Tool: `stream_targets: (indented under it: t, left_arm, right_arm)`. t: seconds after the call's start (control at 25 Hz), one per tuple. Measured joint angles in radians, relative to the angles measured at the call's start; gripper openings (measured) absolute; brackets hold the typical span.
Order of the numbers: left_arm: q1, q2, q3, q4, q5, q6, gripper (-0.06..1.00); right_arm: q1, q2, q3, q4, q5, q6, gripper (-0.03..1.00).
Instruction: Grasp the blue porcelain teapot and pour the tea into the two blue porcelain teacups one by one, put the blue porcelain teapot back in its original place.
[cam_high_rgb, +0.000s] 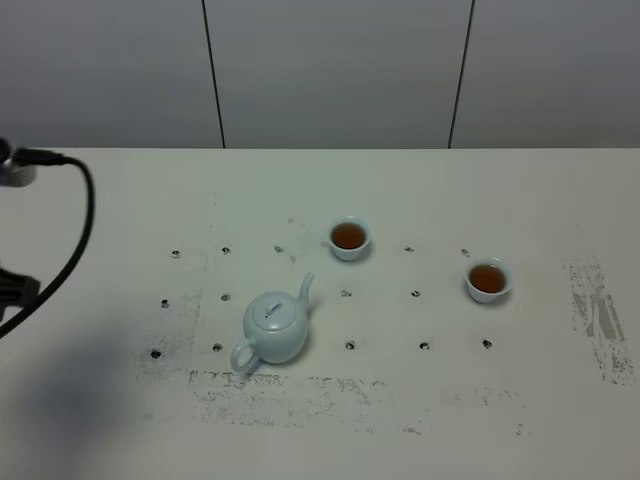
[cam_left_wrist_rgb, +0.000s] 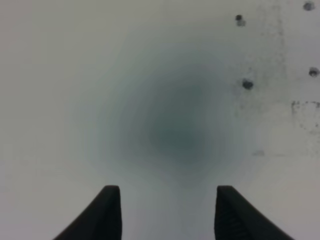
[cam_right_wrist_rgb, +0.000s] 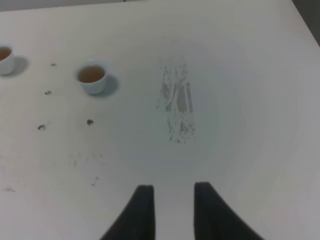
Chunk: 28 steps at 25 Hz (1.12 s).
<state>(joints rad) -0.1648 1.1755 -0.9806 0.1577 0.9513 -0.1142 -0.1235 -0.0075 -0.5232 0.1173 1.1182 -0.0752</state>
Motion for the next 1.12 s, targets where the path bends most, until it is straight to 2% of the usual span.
stream_targets:
  t: [0.32, 0.6, 1.12]
  left_arm:
    - [0.036, -0.402, 0.289, -0.012, 0.129, 0.000, 0.49]
    - [0.036, -0.703, 0.501, -0.044, 0.115, 0.000, 0.49]
    - [0.085, -1.021, 0.522, -0.043, 0.113, 0.001, 0.49]
  right_arm:
    - [0.000, 0.000, 0.000, 0.000, 0.000, 0.000, 0.21]
    - [0.000, 0.000, 0.000, 0.000, 0.000, 0.000, 0.21]
    - [0.000, 0.000, 0.000, 0.000, 0.000, 0.000, 0.21]
